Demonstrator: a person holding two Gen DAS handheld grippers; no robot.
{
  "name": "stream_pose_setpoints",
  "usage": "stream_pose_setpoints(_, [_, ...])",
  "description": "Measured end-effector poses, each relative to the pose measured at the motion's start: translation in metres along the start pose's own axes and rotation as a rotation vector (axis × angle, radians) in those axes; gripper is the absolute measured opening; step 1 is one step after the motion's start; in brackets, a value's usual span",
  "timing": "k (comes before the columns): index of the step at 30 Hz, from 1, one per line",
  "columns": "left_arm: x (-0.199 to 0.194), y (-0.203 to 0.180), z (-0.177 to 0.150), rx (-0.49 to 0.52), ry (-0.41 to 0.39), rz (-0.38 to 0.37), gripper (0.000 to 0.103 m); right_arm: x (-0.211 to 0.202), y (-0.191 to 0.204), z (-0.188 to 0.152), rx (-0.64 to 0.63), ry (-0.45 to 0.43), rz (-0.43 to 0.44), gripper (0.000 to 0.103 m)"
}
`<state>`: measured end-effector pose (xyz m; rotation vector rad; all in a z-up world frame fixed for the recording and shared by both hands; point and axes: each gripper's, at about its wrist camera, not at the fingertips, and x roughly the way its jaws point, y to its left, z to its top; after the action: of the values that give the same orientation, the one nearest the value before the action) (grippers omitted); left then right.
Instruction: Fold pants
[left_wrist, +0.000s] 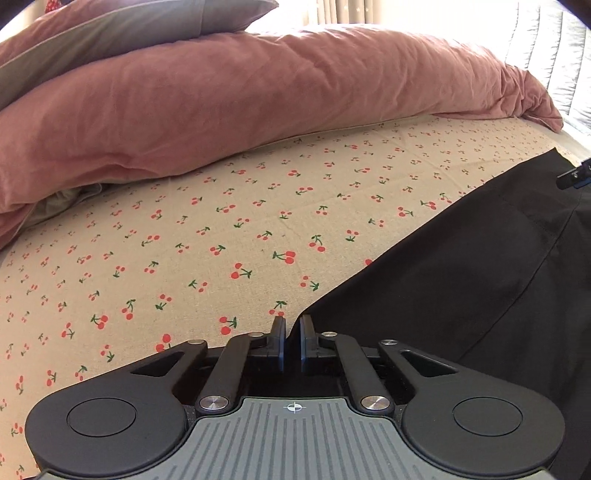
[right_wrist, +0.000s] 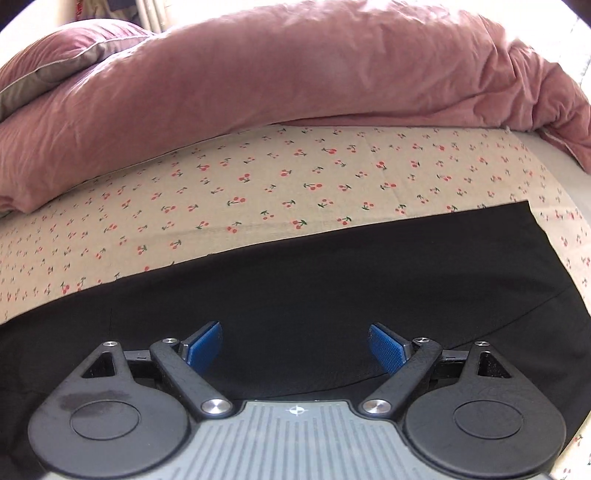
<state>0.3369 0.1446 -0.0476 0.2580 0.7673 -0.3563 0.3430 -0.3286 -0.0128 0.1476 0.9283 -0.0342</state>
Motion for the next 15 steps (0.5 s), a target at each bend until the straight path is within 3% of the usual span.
stream_pose_setpoints(9, [-0.070, -0.019, -0.013, -0.032, -0.138, -0.050, 0.000, -0.001, -0.021, 0.007, 0.230, -0.014, 0.100, 0.086])
stream_pose_setpoints(15, [-0.110, -0.039, -0.035, -0.044, -0.161, -0.097, 0.000, 0.003, -0.030, 0.004, 0.398, -0.037, 0.215, 0.085])
